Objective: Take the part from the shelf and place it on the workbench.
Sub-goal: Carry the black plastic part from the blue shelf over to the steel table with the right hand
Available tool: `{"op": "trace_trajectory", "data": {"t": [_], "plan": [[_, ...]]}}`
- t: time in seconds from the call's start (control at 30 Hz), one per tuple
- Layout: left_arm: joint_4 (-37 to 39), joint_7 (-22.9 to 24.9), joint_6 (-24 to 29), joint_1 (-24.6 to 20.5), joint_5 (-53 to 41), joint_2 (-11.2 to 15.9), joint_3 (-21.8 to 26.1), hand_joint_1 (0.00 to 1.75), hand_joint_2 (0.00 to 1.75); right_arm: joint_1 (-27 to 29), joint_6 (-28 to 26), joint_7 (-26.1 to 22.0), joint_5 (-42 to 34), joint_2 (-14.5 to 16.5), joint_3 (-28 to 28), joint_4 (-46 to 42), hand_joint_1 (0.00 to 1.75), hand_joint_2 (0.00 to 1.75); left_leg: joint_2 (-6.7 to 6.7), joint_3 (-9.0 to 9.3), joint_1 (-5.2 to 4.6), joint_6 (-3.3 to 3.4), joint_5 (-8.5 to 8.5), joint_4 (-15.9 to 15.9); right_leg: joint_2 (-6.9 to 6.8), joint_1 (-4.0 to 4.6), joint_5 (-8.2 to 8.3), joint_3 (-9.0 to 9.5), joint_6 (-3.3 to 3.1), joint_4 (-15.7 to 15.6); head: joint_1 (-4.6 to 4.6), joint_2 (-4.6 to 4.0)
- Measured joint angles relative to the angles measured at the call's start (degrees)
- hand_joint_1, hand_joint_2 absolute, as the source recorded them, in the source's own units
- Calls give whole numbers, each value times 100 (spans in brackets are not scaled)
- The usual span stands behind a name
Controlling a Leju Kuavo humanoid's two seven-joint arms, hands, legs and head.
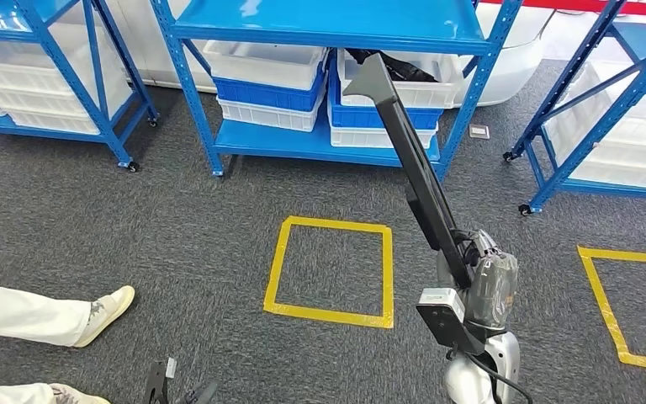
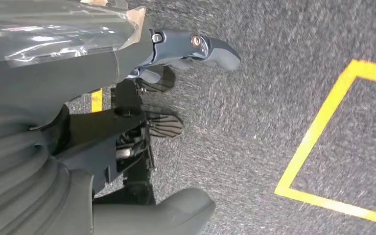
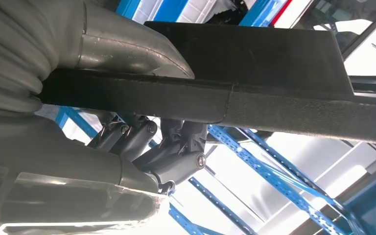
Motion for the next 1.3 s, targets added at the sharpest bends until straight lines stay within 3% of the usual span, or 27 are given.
{"op": "trace_trajectory", "data": {"t": [0.07, 0.1, 0.13, 0.17, 0.23, 0.3, 0.37, 0.43, 0.47, 0.5, 0.57, 0.6, 0.63, 0.67, 0.7, 0.77, 0.83, 0.97, 1.03, 1.1, 1.13, 1.23, 1.3], "plan": [[0, -1, -7, -1, 0, -1, 10, 0, 175, 5, 1, 0, 3, -7, 0, -3, 175, 175, 8, -155, -4, 38, 120, 5, 6, -15, -487, -236, -49, 705, 25, 0], [0, -1, -15, 2, -1, -3, 16, 0, 175, 10, 3, 0, 7, -11, 0, -3, 175, 175, 10, -241, -6, 36, 181, 8, 5, -20, -647, -313, -39, 1051, 29, 0], [0, -2, -24, 4, -1, -4, 22, 0, 175, 15, 4, 0, 11, -15, -1, -3, 175, 175, 12, -328, -6, 28, 244, 11, 5, -23, -704, -321, -1, 1267, 32, 0], [0, -2, -33, 6, -1, -3, 29, 0, 175, 18, 7, 0, 15, -18, -1, -3, 175, 175, 13, -411, -6, 16, 306, 14, 5, -26, -650, -227, 54, 1277, 35, 0], [0, -4, -43, 6, -1, -2, 39, 0, 175, 14, 19, 0, 17, -19, -1, -3, 175, 175, 12, -545, -5, -20, 416, 25, 4, -29, -418, 264, 137, 692, 38, 0], [0, -8, -47, 6, -3, -1, 44, 0, 175, 3, 43, 0, 21, -15, -1, -4, 175, 175, 6, -625, -22, -79, 513, 36, 6, -12, -377, 843, 98, -139, 34, 0], [0, -10, -47, 6, -4, -1, 45, 0, 175, 2, 60, 0, 28, -10, -3, -4, 175, 175, 7, -647, -29, -149, 605, 28, 13, 11, -436, 1026, 12, -501, 27, 0], [0, -10, -46, 13, -4, 1, 45, 0, 175, 1, 66, 0, 38, 2, -7, -5, 175, 175, 1, -676, -10, -227, 649, 18, 11, -7, -361, 931, -85, -508, 28, 0], [0, -10, -45, 19, -4, 4, 45, 0, 175, -1, 69, 0, 44, 13, -8, -5, 175, 175, -7, -725, 2, -263, 539, 94, 4, -19, -304, 893, -149, -512, 18, 0], [0, -10, -45, 24, -4, 6, 45, 0, 175, -3, 69, 0, 49, 26, -10, -7, 175, 175, -14, -803, 12, -295, 330, 277, -3, -36, -236, 846, -206, -521, 6, 0], [0, -11, -45, 31, -8, 8, 45, 0, 175, 1, 71, 0, 58, 45, -13, -8, 175, 175, -20, -1024, 28, -343, -255, 979, -11, -36, -111, 723, -263, -513, -20, 0], [1, -11, -45, 33, -9, 9, 45, 0, 175, 5, 72, 0, 61, 49, -16, -8, 175, 175, -20, -1116, 31, -363, -453, 1360, -12, -29, -56, 648, -265, -502, -23, 0], [1, -11, -45, 35, -12, 10, 45, 0, 175, 9, 72, 0, 63, 50, -19, -8, 175, 175, -21, -1145, 32, -374, -532, 1624, -11, -24, -8, 571, -259, -485, -23, 0], [2, -10, -44, 38, -15, 11, 45, 0, 175, 13, 73, 0, 66, 50, -22, -8, 175, 175, -21, -1072, 32, -375, -497, 1688, -10, -20, 33, 496, -251, -461, -25, 0], [2, -10, -44, 39, -20, 12, 45, 0, 175, 16, 73, 0, 70, 51, -27, -8, 175, 175, -21, -884, 32, -364, -384, 1522, -7, -20, 61, 428, -240, -434, -26, 0], [1, -16, -48, 33, -30, 15, 45, 0, 175, 23, 73, 1, 87, 57, -37, -12, 175, 175, -25, -287, 28, -317, -204, 745, -2, -15, 99, 328, -208, -377, -26, 0], [-1, -32, -67, 27, -35, 17, 45, 0, 175, 32, 78, 2, 105, 67, -50, -28, 175, 175, -32, 92, 3, -236, -203, 177, -2, 3, 138, 278, -149, -346, -19, 0], [-1, -37, -67, 34, -48, 16, 48, 0, 175, 66, 169, 3, 76, 84, -70, -69, 175, 175, 23, 80, -16, -53, -140, 20, 11, 15, 172, 176, -11, -269, -27, 0], [-1, -28, -49, 39, -53, 15, 63, 0, 175, 86, 227, -7, 16, 82, -80, -97, 175, 175, 91, 22, 7, 22, -53, -18, 18, 7, -105, -56, -15, 207, -2, 0], [0, -21, -39, 57, -56, 14, 80, 0, 175, 112, 255, -26, -36, 73, -89, -110, 175, 175, 155, -59, 1, 45, 1, -13, 18, -6, -491, -379, -18, 996, 24, 0], [0, -19, -35, 71, -58, 11, 89, 0, 175, 132, 262, -35, -57, 64, -96, -115, 175, 175, 192, -95, -1, 42, 22, -7, 17, -13, -600, -468, 3, 1264, 28, 0], [0, -13, -31, 99, -66, 11, 116, 0, 175, 177, 269, -44, -89, 41, -122, -139, 175, 175, 277, -153, 0, 27, 53, 8, 9, -30, -603, -379, 89, 1279, 37, 0], [0, -12, -31, 101, -66, 11, 120, 0, 175, 181, 269, -44, -90, 39, -125, -143, 175, 175, 286, -156, 0, 25, 54, 10, 8, -32, -582, -338, 100, 1219, 38, 0]]}}
